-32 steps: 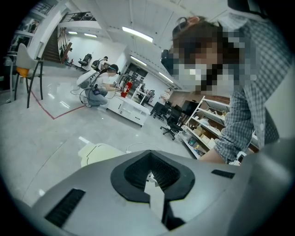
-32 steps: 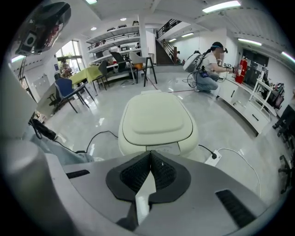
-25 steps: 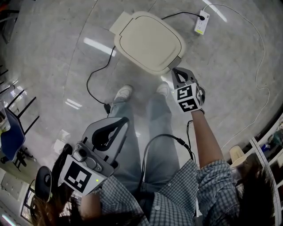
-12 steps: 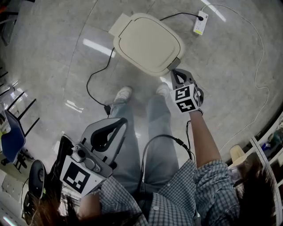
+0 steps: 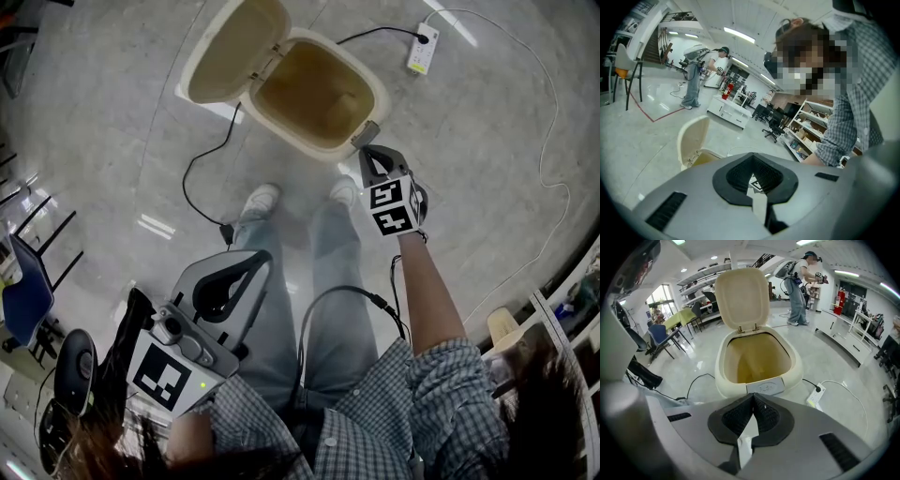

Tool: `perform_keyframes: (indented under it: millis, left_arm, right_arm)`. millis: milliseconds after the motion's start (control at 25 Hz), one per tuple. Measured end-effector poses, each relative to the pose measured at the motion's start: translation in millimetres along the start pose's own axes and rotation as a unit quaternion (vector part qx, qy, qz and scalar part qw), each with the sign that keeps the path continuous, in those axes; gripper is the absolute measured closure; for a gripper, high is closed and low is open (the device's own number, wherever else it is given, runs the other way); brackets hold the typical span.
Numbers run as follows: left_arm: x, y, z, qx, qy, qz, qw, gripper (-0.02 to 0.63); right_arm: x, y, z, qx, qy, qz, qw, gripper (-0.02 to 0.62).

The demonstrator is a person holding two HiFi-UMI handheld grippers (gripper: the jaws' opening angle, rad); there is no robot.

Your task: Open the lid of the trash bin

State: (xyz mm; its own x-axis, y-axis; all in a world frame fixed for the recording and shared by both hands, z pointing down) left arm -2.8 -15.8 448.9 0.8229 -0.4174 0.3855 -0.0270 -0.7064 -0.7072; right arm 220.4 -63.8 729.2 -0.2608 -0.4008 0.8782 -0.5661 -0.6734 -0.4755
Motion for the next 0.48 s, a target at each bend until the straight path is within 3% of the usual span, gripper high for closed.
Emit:
perform_keyframes:
  millis: [200,480]
  left_arm:
    - [0.8,2.4,2.4,0.006,-0.005,0.0,1.0,0.607]
    - [-4.2,6.5,5.0,0.016,-0.004,0.0,0.9999,0.607]
  right_arm:
    - [-2.2,0.0,3.4,0.066,0.012,0.003,0.998,0.575]
    - [-17.9,-1.0,1.9,0.067,0.008,0.009,0.998,0.575]
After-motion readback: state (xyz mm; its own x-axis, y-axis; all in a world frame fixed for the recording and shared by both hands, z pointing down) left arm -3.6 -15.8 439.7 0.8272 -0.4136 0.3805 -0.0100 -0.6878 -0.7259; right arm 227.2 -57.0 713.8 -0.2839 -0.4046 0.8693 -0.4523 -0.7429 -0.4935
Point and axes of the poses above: the fingertips, and each gripper's own axes: x forward along the fingers, z to its right, y out of its top, the point moved 7 cm from there along -x, backward along the fingers, and after that the axes turned 8 degrees about -y, right-handed, at the moved point
